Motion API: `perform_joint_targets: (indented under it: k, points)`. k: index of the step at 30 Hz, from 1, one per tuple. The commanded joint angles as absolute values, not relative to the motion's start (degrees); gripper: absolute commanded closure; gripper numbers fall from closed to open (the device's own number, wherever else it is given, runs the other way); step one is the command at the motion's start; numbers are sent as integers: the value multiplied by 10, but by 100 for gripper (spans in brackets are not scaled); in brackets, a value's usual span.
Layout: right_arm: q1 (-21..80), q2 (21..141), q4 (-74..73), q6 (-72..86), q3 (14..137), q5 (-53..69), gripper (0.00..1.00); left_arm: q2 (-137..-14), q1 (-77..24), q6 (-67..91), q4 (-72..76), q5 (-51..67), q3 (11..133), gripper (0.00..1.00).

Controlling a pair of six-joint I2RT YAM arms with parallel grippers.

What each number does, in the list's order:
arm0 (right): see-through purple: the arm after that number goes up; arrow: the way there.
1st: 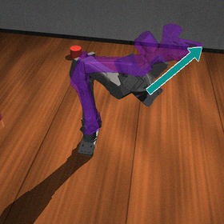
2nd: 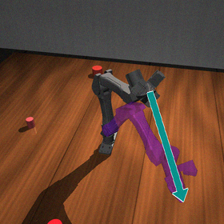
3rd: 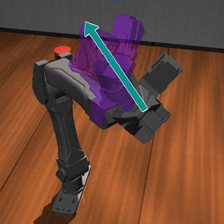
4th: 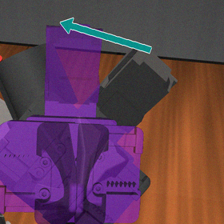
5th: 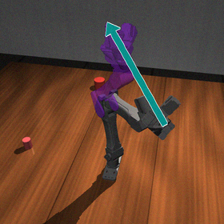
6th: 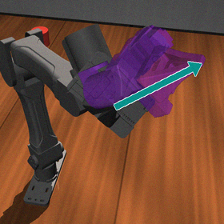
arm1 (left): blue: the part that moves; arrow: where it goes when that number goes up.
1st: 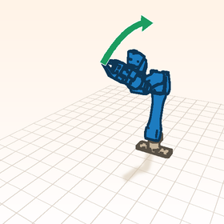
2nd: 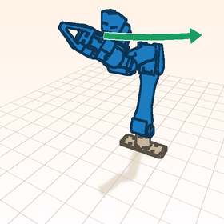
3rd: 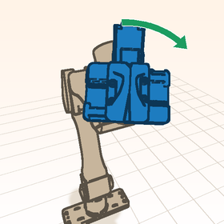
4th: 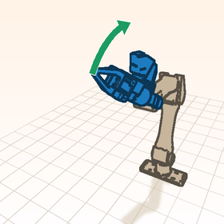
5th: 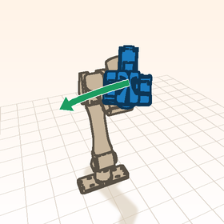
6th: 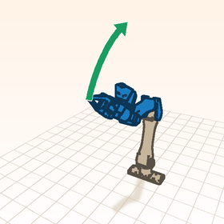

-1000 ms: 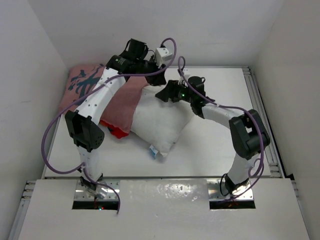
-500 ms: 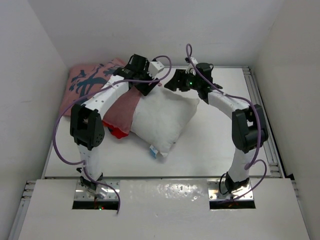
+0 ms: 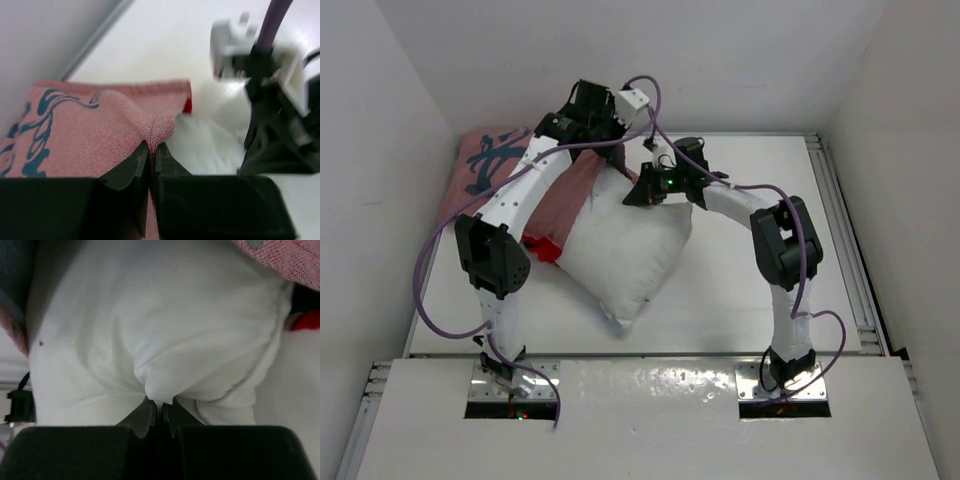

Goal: Put the pillow into the pillowcase

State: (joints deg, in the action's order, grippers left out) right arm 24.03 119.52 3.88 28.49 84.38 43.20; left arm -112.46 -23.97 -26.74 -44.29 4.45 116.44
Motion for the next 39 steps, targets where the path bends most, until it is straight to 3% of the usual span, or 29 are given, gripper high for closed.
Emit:
perform_joint_targets:
  k: [1,5,7,11,16,20,26,32,35,39]
  points:
    - [259,1158,151,344,843,496,100,-1114,-261,-241,-424,126,1226,100]
    - [246,1117,407,480,786,458,100,-1115,-269,-236,-446,179,1259,100]
    - [242,1107,520,559,773,371,100,-1115,-277,-243,-463,268,1279,100]
    - [237,1105,599,635,773,249,100,-1114,-282,-260,-491,375,1296,100]
    - [243,1057,550,600,755,59,100,-1108,-287,-318,-531,491,1317,100]
    - [284,1014,427,523,710,-84,100,-1108,-298,-266,-457,505,1309,100]
    - [288,963,453,492,659,-133,100,-1127,-305,-138,-282,542,1329,100]
    - [294,911,406,398,704,-163,100,-1145,-324,23,-88,625,1338,100]
    - [287,919,303,385,764,-213,100,-1148,-331,46,-73,616,1358,100]
    - [244,987,190,432,832,-187,100,-1146,-331,-28,-153,546,1368,100]
